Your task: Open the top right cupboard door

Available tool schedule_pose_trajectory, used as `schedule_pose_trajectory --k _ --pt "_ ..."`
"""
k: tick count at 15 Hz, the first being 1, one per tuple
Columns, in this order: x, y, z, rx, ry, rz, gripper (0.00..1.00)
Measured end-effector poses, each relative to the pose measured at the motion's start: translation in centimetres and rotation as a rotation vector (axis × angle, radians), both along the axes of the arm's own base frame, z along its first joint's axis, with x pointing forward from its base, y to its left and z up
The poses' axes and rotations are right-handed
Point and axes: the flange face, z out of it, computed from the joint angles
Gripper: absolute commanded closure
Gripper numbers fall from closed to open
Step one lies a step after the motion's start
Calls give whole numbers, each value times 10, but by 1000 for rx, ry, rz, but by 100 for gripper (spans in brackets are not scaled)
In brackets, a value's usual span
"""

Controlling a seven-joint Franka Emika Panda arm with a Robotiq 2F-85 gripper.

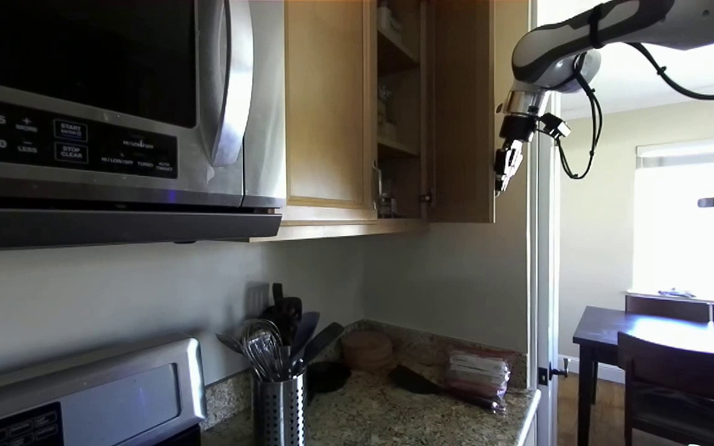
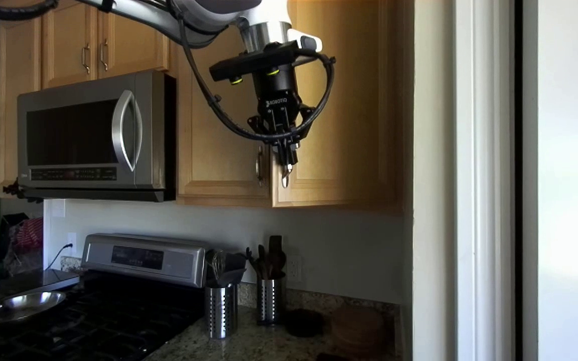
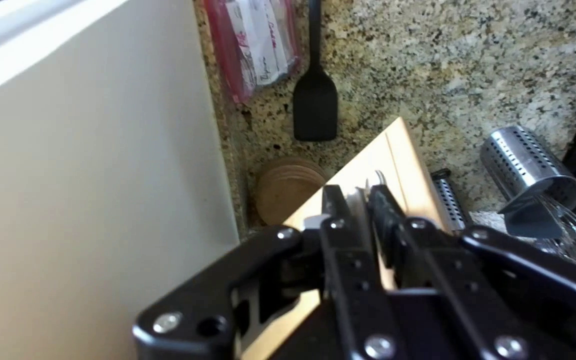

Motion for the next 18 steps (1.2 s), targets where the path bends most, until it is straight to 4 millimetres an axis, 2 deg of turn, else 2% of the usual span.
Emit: schedule_pose_trajectory --k 4,8,13,18 --pt "-19 -38 -8 -112 78 -67 26" --pt "-1 -50 -38 -198 186 -63 2" --pt "30 -32 -73 -234 289 46 0" --pt "43 -7 -83 -249 331 169 0"
